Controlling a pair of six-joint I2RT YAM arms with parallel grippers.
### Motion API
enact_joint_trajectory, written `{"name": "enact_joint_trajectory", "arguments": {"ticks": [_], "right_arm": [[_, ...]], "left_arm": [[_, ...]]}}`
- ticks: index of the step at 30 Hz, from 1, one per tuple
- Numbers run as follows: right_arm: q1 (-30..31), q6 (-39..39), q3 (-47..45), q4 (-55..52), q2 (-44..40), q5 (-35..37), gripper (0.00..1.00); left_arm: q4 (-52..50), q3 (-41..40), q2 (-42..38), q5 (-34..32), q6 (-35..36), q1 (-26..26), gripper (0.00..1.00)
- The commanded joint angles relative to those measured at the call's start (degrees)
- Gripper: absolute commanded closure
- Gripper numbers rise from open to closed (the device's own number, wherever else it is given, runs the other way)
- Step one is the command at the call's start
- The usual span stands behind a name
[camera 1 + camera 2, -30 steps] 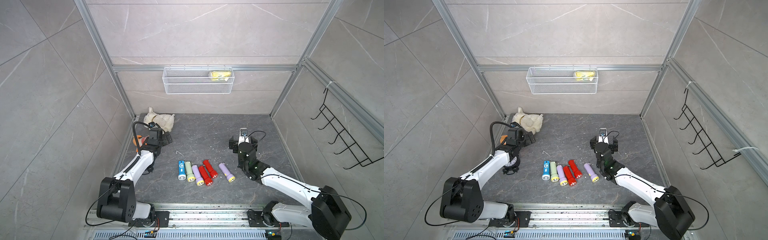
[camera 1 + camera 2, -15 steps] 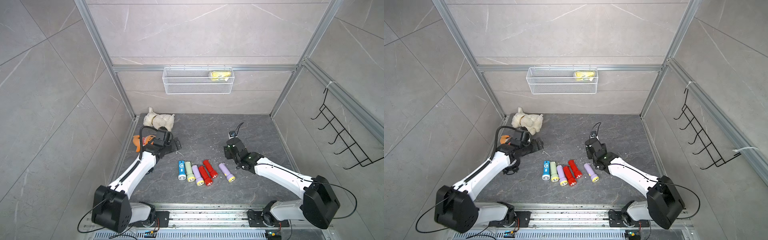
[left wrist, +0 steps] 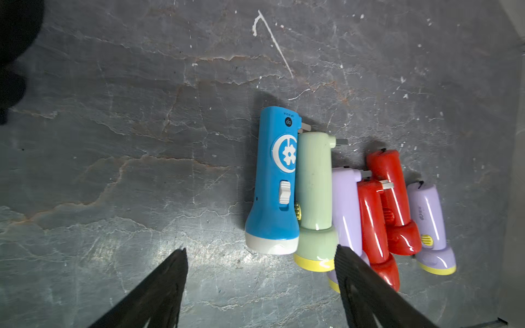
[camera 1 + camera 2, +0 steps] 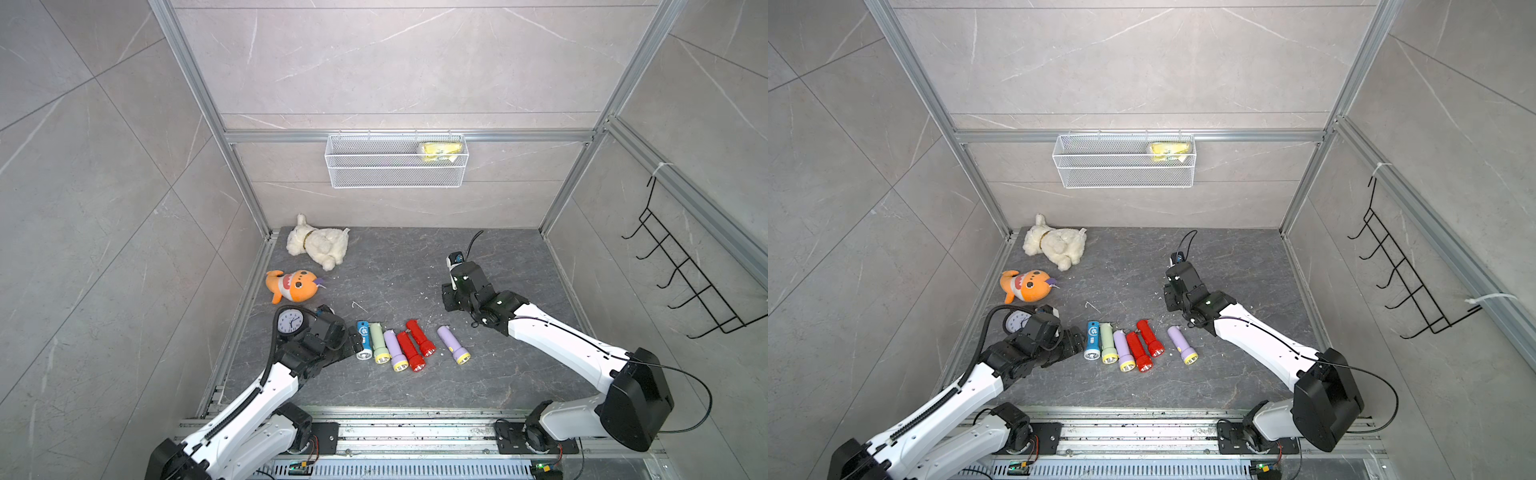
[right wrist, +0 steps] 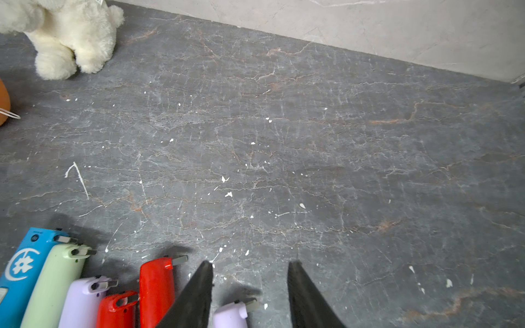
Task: Close the plug at the bottom of the flashlight
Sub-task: Pick up the flashlight from the center of the board.
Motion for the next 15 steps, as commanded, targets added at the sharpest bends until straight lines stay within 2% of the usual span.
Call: {"name": "enact_joint_trajectory", "arguments": {"ticks": [1,4,8,11,15], "right_arm": [[0.14,0.87,0.18,-2.14,-0.23,-1.2,0.49],[0.16,1.69,-0.89,-1.85,-1.25,-0.57,0.46],[0.15,1.58,-0.95,-2.5,-1.82,0.61,0.45],[0.09,0.84,-0.08,-3.55,-1.5,2.08,0.44],[0.03,0.57,-0.52,-2.97,-1.2,3.65,0.42]], "left_arm": [[0.16,4.12,7.34,-1.54,-0.12,-0.87,0.14],[0.86,7.44,14.55,-2.31,0.93,-1.94,0.16],[0.4,11.31,21.74,-3.42,2.09,-2.21,0.22],[0.95,12.48,23.75,-3.86,2.91,-2.84,0.32],[-0.37,13.4,25.46,-4.86,3.48,-3.24,0.35]]}}
